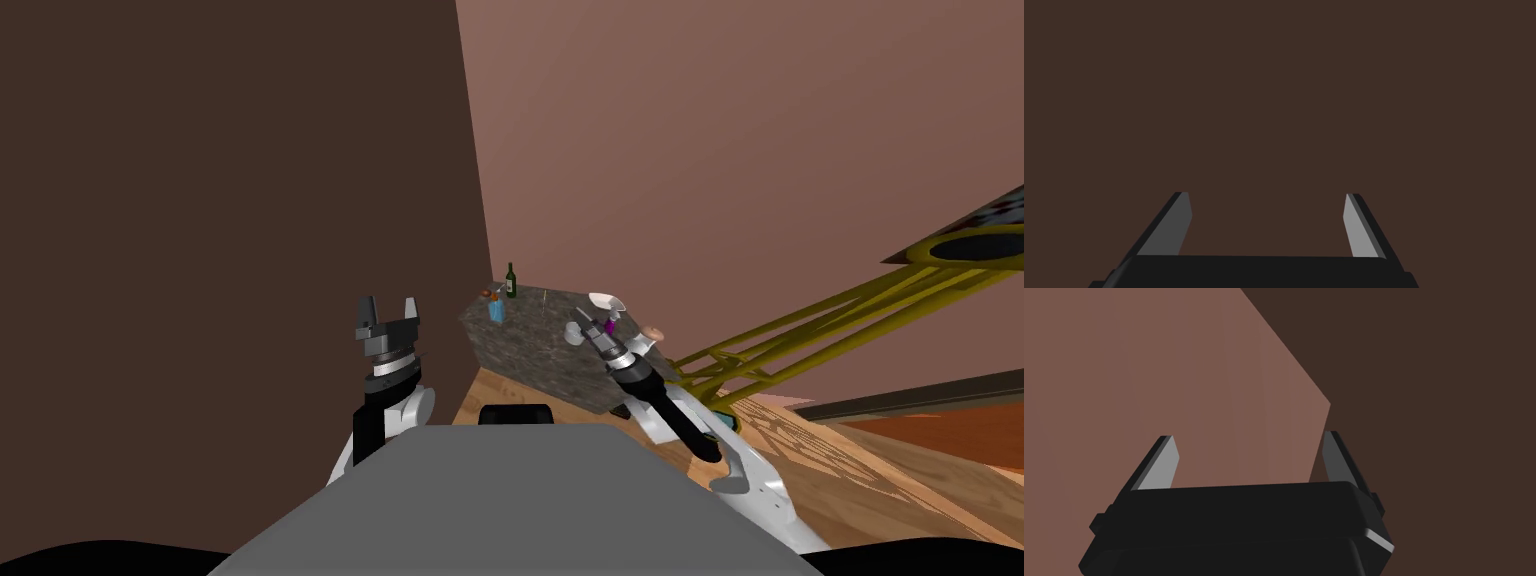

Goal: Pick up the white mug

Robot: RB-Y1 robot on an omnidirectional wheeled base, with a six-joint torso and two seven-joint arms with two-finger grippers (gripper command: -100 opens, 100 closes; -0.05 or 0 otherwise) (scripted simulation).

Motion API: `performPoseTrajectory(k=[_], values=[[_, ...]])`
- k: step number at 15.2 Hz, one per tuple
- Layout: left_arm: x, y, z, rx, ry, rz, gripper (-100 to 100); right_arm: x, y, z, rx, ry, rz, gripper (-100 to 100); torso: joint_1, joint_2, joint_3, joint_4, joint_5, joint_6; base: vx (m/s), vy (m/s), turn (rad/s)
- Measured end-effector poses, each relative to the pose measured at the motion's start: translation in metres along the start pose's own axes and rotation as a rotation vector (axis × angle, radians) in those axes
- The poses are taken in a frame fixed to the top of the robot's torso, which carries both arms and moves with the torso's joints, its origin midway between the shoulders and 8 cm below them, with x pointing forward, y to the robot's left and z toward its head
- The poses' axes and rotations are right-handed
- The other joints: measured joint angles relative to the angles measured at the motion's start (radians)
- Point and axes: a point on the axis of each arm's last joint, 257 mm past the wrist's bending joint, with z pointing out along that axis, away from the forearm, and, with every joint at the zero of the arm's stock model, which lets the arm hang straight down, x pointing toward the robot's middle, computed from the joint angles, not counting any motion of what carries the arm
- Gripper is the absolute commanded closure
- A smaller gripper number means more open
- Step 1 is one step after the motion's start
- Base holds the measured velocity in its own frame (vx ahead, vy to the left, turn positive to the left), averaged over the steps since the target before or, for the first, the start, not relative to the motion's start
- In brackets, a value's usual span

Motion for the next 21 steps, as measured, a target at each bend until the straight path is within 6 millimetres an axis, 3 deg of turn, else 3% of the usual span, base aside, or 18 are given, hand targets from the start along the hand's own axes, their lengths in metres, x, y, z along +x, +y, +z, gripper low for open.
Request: performPoseTrajectory(k=[21], values=[[0.000, 0.000, 0.000, 0.000, 0.000, 0.000, 0, 0.054, -0.061, -0.047, 0.067, 0.493, -0.354, -100, 0.000, -0.001, 0.000, 0.000, 0.000, 0.000, -0.002, 0.002, 0.044]])
